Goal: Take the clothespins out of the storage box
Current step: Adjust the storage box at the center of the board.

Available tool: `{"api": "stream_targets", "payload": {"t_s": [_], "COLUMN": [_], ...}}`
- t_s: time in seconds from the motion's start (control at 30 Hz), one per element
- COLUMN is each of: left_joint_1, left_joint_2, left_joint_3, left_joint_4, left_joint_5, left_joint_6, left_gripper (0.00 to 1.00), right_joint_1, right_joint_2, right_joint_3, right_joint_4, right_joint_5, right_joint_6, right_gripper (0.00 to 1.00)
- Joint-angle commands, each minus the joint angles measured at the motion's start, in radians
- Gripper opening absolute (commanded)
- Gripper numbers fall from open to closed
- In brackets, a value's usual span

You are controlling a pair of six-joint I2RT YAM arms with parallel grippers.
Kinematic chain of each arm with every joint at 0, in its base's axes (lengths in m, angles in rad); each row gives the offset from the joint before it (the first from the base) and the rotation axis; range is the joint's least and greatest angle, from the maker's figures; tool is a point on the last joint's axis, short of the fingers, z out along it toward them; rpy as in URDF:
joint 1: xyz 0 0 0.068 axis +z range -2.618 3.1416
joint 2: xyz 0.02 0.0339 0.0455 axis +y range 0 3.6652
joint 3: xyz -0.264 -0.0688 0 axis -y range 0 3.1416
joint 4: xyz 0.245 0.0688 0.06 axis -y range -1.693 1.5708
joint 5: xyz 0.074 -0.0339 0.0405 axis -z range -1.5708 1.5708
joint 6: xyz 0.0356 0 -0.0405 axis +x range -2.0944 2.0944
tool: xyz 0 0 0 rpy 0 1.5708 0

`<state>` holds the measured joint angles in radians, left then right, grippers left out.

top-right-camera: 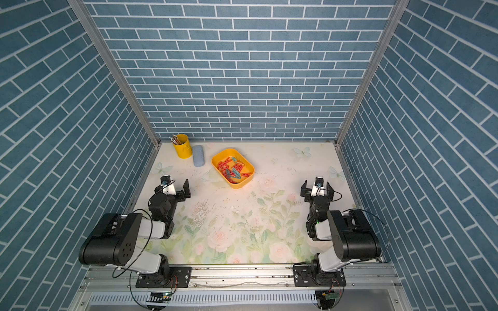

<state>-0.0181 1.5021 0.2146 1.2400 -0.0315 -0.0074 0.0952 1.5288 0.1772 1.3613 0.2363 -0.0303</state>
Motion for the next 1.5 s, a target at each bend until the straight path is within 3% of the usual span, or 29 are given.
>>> {"api": "stream_targets", "payload": {"t_s": [0.0, 0.1, 0.17, 0.27, 0.37, 0.43, 0.47, 0.53, 0.7, 0.83, 1.07, 1.3, 1.47], "left_joint_1": [-0.003, -0.003, -0.003, -0.003, -0.001, 0.002, 0.012, 0.035, 0.030, -0.006, -0.188, -0.261, -0.261], "left_joint_2": [-0.032, -0.135, -0.185, -0.238, -0.252, -0.242, -0.241, -0.239, -0.286, -0.281, -0.182, 0.100, 0.336], "left_joint_3": [0.041, 0.168, 0.249, 0.362, 0.487, 0.569, 0.593, 0.615, 0.579, 0.563, 0.592, 0.848, 1.118], "left_joint_4": [-0.082, -0.352, -0.508, -0.695, -0.911, -1.085, -1.131, -1.179, -1.196, -1.243, -1.257, -1.311, -1.384], "left_joint_5": [-0.033, -0.103, -0.160, -0.158, -0.203, -0.302, -0.299, -0.210, -0.079, -0.063, -0.106, -0.083, -0.065], "left_joint_6": [-0.009, -0.038, -0.073, -0.148, -0.291, -0.436, -0.465, -0.485, -0.517, -0.538, -0.585, -0.495, -0.346], "left_gripper": [0.99, 1.00, 1.00, 1.00, 0.99, 1.00, 1.00, 1.00, 1.00, 1.00, 1.00, 1.00, 0.92], "right_joint_1": [-0.003, 0.002, 0.008, 0.011, 0.009, 0.009, 0.008, 0.008, 0.008, 0.026, 0.187, 0.341, 0.417], "right_joint_2": [0.008, -0.037, -0.111, -0.250, -0.365, -0.408, -0.422, -0.448, -0.461, -0.437, -0.349, -0.234, -0.177], "right_joint_3": [0.006, -0.017, -0.018, 0.005, 0.084, 0.118, 0.122, 0.127, 0.186, 0.255, 0.435, 0.553, 0.608], "right_joint_4": [0.008, 0.021, -0.036, -0.184, -0.427, -0.522, -0.547, -0.581, -0.681, -0.765, -0.949, -0.987, -1.021], "right_joint_5": [0.017, 0.014, 0.023, 0.022, 0.063, 0.035, 0.042, 0.019, -0.183, -0.294, -0.245, -0.206, -0.187], "right_joint_6": [0.021, 0.011, 0.003, 0.004, 0.161, 0.210, 0.260, 0.337, 0.431, 0.475, 0.419, 0.417, 0.405], "right_gripper": [1.00, 0.99, 0.99, 0.99, 0.99, 0.99, 0.99, 0.99, 0.99, 0.99, 0.99, 0.99, 0.99]}}
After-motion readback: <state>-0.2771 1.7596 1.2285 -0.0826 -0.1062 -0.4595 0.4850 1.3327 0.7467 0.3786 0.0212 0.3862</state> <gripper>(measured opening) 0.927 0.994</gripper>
